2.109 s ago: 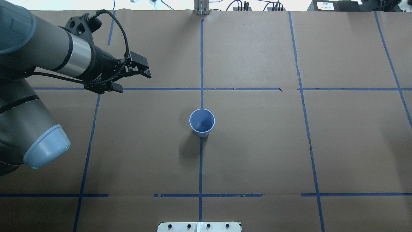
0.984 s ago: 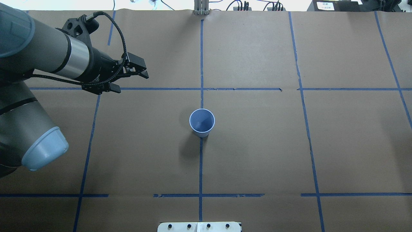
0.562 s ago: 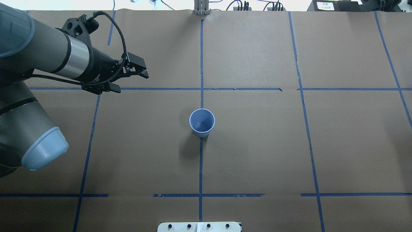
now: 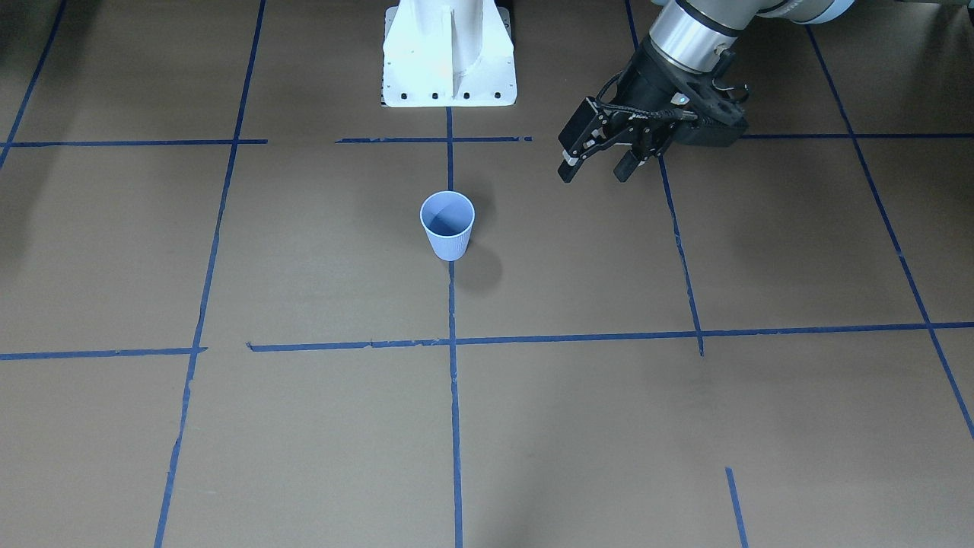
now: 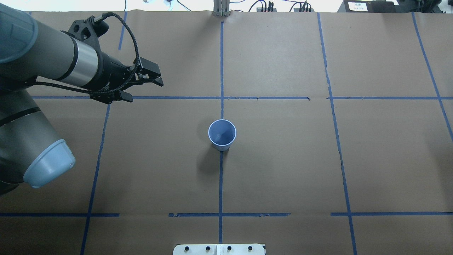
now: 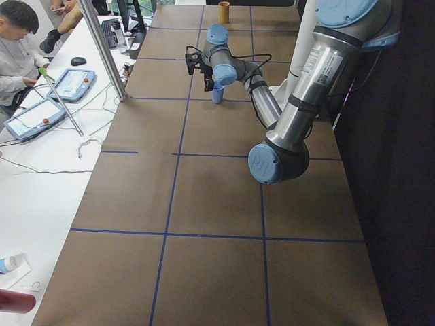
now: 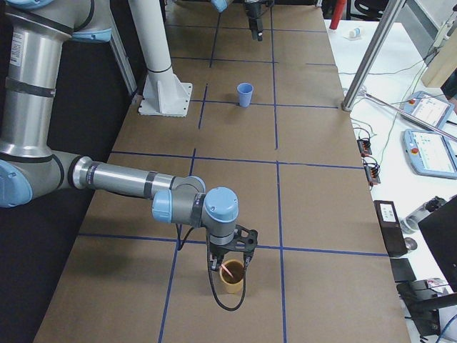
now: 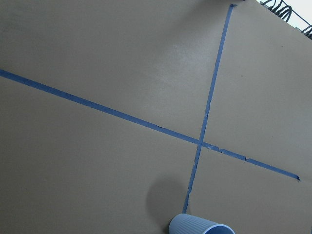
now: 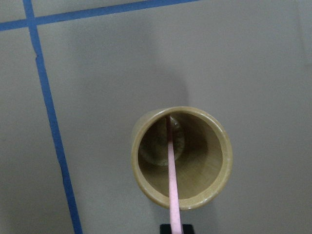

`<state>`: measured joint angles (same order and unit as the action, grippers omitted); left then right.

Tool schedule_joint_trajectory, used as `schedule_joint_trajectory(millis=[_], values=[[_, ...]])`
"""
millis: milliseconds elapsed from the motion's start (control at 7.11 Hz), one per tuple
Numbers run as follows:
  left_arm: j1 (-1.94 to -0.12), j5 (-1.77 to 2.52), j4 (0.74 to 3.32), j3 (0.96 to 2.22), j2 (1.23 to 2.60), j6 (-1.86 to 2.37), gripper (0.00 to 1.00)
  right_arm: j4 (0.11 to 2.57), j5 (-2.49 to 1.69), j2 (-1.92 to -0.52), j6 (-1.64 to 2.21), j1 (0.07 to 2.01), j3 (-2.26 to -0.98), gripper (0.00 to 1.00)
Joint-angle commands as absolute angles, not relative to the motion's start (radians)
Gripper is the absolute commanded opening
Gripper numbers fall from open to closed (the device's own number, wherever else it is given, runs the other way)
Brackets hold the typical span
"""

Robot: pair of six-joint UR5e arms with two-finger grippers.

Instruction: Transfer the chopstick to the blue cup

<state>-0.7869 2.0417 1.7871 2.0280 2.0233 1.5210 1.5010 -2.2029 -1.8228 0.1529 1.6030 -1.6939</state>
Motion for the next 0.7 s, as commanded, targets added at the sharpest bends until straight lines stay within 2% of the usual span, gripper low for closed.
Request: schedule_joint_trajectory(millis=[0, 422, 562], values=[[-0.785, 2.042, 1.787, 2.028, 2.023, 1.522, 1.0, 1.502, -2.206, -1.822, 0.153, 1.608, -1.712, 0.0], [-0.784, 2.042, 1.787, 2.026, 2.023, 1.523, 1.0, 1.514, -2.198, -1.842, 0.138, 1.724, -1.802, 0.0], [-0.784, 2.042, 1.787, 2.025, 2.023, 1.523, 1.0, 1.517, -2.195, -1.898, 0.138, 1.739, -1.897, 0.0]])
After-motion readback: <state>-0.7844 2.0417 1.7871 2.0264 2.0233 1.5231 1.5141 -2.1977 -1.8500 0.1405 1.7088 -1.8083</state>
